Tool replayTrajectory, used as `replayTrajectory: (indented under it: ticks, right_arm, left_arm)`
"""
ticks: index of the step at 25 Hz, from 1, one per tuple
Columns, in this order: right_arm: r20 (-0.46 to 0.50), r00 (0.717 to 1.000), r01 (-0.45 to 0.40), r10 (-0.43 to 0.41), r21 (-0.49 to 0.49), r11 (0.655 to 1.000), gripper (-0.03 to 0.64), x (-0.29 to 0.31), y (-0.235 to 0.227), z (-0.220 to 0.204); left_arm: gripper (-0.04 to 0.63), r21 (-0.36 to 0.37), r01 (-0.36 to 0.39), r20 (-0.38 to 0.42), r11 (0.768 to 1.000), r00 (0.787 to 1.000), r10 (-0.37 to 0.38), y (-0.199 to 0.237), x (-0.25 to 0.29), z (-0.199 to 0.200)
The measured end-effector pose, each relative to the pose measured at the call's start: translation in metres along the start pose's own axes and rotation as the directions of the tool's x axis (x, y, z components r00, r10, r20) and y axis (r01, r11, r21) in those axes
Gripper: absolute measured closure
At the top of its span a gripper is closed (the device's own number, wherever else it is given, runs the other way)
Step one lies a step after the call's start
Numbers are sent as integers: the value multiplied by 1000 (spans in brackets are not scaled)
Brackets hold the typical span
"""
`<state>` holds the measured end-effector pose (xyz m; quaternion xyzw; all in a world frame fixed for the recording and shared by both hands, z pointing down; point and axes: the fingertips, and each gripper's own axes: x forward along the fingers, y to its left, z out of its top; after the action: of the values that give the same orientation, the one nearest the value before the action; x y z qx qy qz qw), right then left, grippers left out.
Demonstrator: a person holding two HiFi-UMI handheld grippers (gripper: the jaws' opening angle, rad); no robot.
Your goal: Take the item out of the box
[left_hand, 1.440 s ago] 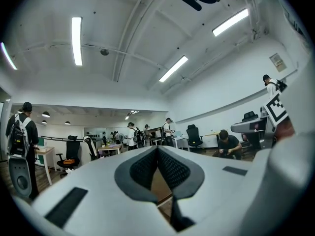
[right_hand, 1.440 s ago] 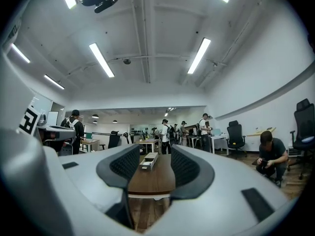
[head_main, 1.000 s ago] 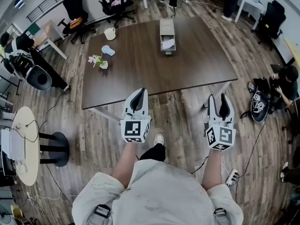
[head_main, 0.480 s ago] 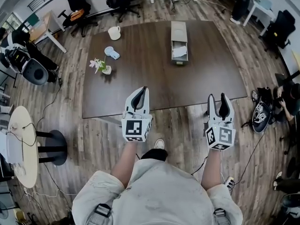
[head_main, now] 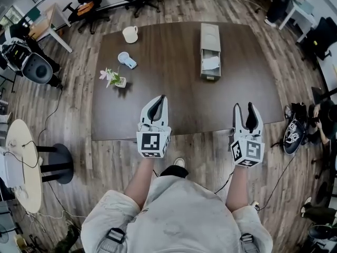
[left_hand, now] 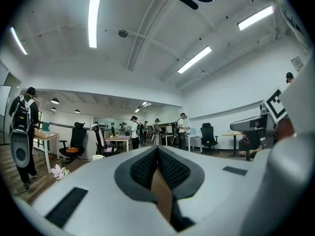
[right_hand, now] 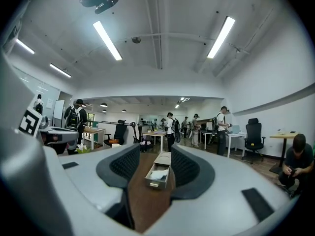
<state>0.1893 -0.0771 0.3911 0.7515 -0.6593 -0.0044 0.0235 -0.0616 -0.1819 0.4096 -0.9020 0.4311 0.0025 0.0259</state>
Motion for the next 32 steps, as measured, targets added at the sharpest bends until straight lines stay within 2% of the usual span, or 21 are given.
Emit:
replayTrajectory:
  ticks: [10, 19, 25, 32]
  right_arm:
    - [17, 999, -33, 33, -20, 999, 413, 47, 7, 11]
    - [30, 994, -106, 106, 9, 994, 413, 104, -12, 8]
    - [50, 987, -153, 152, 8, 988, 413, 144, -45, 21]
    - [69, 985, -158, 156, 13, 987, 413, 182, -104, 27]
  left_arm:
    - [592, -12, -29, 20, 1000, 999, 29, 26, 28, 3]
    - [592, 8, -91, 30, 996, 995, 91, 33, 66, 12]
    - [592, -7, -140, 31, 990, 990, 141, 27, 108, 22]
    - [592, 25, -167, 34, 986, 986, 166, 5, 162, 33]
